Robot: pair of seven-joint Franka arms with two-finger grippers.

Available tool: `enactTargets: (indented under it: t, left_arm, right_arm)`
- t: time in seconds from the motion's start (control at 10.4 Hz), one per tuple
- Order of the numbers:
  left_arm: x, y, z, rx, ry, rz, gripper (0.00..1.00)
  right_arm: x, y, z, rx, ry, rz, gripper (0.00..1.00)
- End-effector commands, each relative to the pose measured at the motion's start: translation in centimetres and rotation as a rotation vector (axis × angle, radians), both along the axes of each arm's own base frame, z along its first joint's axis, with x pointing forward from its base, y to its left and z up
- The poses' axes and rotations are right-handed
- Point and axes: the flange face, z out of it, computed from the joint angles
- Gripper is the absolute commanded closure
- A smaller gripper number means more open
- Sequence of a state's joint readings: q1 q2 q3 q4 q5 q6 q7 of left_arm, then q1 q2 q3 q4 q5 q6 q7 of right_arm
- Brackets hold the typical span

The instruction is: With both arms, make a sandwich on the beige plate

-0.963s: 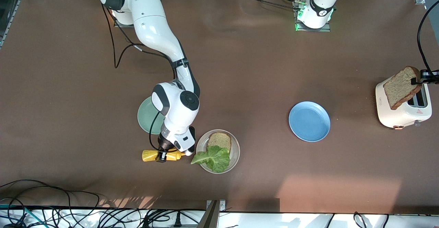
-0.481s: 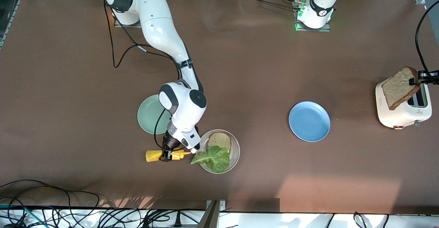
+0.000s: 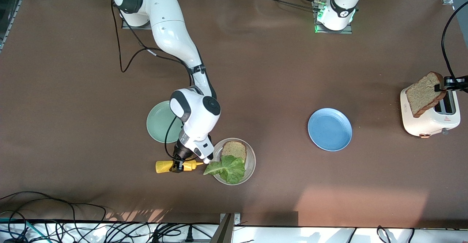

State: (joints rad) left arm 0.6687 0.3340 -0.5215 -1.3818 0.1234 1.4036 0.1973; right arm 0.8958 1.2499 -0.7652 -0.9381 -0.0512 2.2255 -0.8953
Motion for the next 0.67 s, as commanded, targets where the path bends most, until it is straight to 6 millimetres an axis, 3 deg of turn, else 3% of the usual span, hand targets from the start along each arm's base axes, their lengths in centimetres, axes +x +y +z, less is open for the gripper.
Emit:
enactTargets:
  t: [0.0, 0.39, 0.58]
  left_arm:
    - [0.1, -0.3, 0.2, -0.009, -0.009, 0.016, 0.99]
    - [0.5, -1.2, 0.1, -0.002, -0.014, 0.033, 0.99]
    - [1.2, -3.1, -0.3, 0.006, -0.007, 0.054, 0.99]
  right_arm:
    - [1.6, -3.8, 4.7, 0.212, 0.086, -0.067, 1.0]
    - [0.5, -12.8, 12.0, 0.531, 0.26, -0.198, 1.0]
    - [-0.6, -17.4, 13.2, 0.658, 0.413, -0.264, 1.0]
